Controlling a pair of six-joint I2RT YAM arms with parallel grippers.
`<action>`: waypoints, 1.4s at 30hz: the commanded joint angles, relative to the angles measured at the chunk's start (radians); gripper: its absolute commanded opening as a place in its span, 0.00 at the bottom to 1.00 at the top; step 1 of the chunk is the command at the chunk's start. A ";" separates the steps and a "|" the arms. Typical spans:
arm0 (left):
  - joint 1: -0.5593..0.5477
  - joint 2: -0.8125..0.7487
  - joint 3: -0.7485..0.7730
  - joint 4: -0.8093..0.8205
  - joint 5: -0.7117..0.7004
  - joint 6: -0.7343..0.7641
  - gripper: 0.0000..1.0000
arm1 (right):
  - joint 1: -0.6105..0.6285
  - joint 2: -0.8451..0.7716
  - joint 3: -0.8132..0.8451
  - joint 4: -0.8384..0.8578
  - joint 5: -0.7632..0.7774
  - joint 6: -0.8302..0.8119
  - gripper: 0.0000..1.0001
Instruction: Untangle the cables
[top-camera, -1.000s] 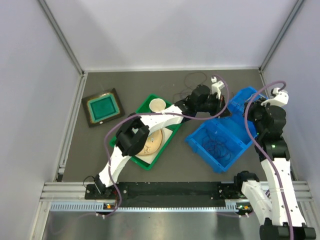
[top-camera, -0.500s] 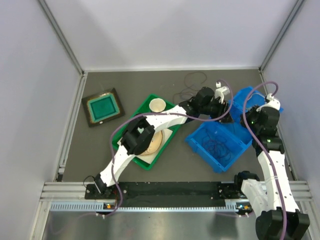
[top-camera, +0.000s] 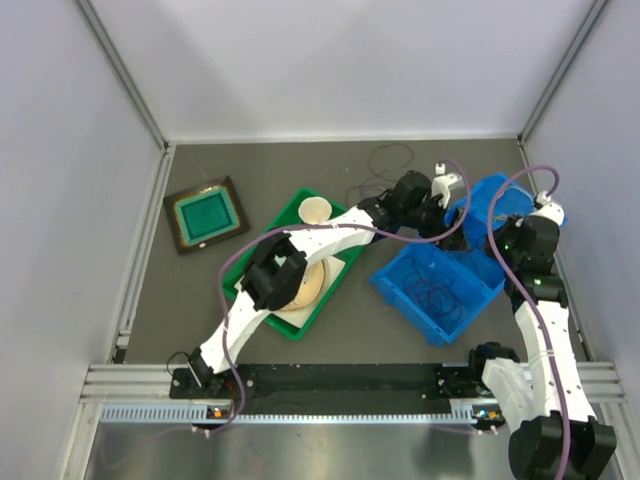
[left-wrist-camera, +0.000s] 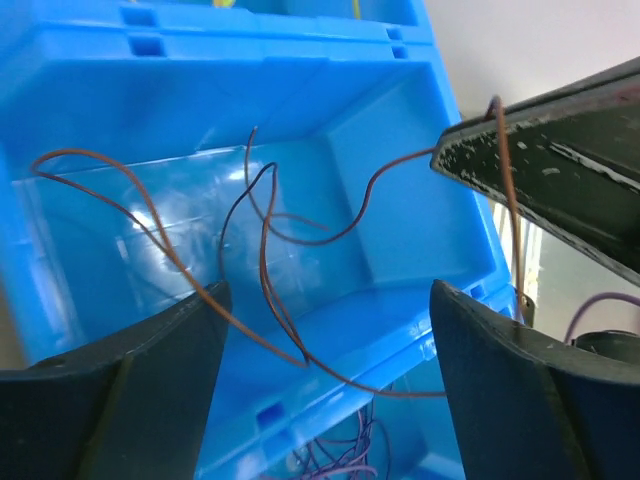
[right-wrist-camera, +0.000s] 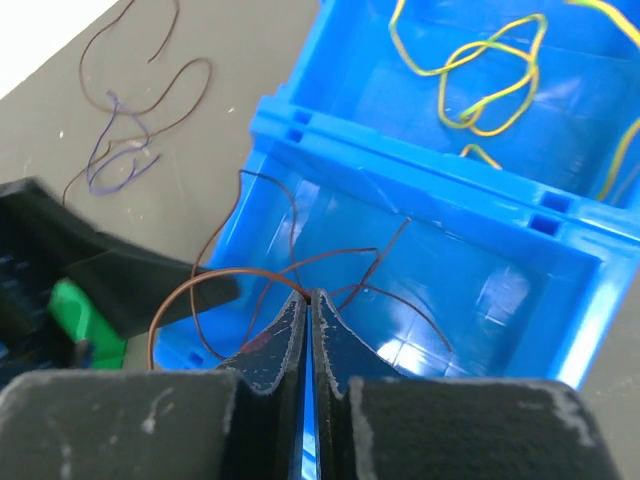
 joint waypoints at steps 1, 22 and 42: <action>0.009 -0.142 0.013 -0.018 -0.070 0.080 0.87 | -0.037 0.000 -0.001 0.039 0.049 0.026 0.00; 0.249 -0.193 -0.065 -0.064 -0.256 -0.061 0.99 | -0.065 0.103 0.059 0.072 0.049 -0.011 0.80; 0.429 -0.285 -0.168 -0.112 -0.296 -0.005 0.99 | 0.279 0.469 0.464 0.087 -0.018 -0.169 0.84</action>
